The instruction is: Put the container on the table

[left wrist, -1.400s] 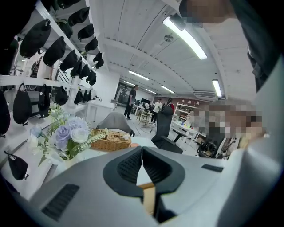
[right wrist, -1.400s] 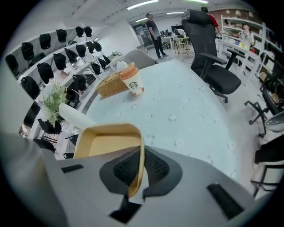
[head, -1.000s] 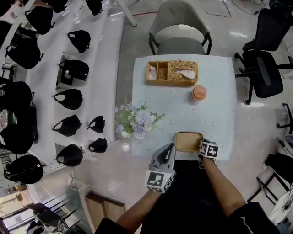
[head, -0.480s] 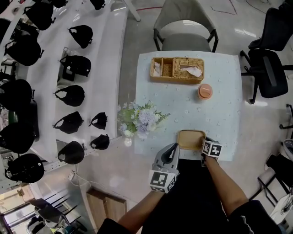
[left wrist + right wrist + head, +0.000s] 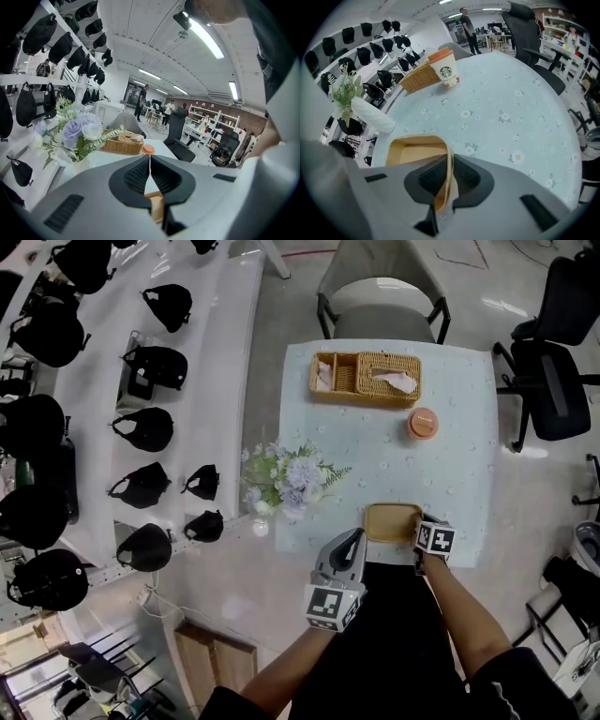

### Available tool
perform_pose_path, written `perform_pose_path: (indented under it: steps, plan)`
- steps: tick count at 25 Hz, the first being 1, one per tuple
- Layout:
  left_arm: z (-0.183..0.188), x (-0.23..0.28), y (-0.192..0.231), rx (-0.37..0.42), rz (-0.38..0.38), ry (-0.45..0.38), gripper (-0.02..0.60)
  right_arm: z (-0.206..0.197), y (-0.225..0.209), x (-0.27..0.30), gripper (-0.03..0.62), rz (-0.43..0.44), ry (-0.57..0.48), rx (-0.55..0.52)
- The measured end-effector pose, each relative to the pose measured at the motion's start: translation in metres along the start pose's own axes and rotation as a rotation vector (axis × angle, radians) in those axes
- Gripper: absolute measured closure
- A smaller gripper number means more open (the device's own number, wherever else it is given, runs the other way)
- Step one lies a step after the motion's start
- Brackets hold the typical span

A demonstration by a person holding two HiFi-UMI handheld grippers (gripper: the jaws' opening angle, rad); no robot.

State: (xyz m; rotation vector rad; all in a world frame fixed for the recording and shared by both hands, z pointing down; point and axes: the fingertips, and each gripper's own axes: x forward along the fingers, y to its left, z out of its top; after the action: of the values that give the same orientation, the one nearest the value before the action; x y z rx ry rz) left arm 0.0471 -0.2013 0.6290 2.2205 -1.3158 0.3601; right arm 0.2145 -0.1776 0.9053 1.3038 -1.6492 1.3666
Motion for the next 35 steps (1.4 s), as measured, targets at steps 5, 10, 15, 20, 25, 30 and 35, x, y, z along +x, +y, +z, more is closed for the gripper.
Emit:
perform_pose_path:
  steps: [5, 10, 15, 20, 25, 30, 35]
  plan:
    - [0.004, -0.004, 0.000, -0.003, 0.003, -0.019, 0.572, 0.002, 0.004, -0.005, 0.516, 0.003, -0.009, -0.019]
    - [0.006, -0.008, -0.001, -0.001, 0.006, -0.033, 0.572, 0.002, 0.007, -0.015, 0.487, 0.018, -0.011, -0.040]
    - [0.016, -0.012, -0.007, 0.006, 0.004, -0.056, 0.572, 0.000, 0.006, -0.030, 0.484, 0.029, -0.013, -0.044]
    - [0.025, -0.020, -0.014, 0.012, 0.016, -0.086, 0.572, 0.001, 0.015, -0.052, 0.484, 0.054, -0.032, -0.065]
    - [0.033, -0.030, -0.020, 0.015, 0.030, -0.109, 0.572, 0.008, 0.022, -0.080, 0.484, 0.085, -0.076, -0.064]
    - [0.038, -0.042, -0.029, 0.026, 0.039, -0.129, 0.572, 0.007, 0.029, -0.111, 0.484, 0.106, -0.117, -0.085]
    - [0.046, -0.054, -0.040, 0.042, 0.050, -0.158, 0.572, 0.011, 0.034, -0.147, 0.484, 0.140, -0.171, -0.084]
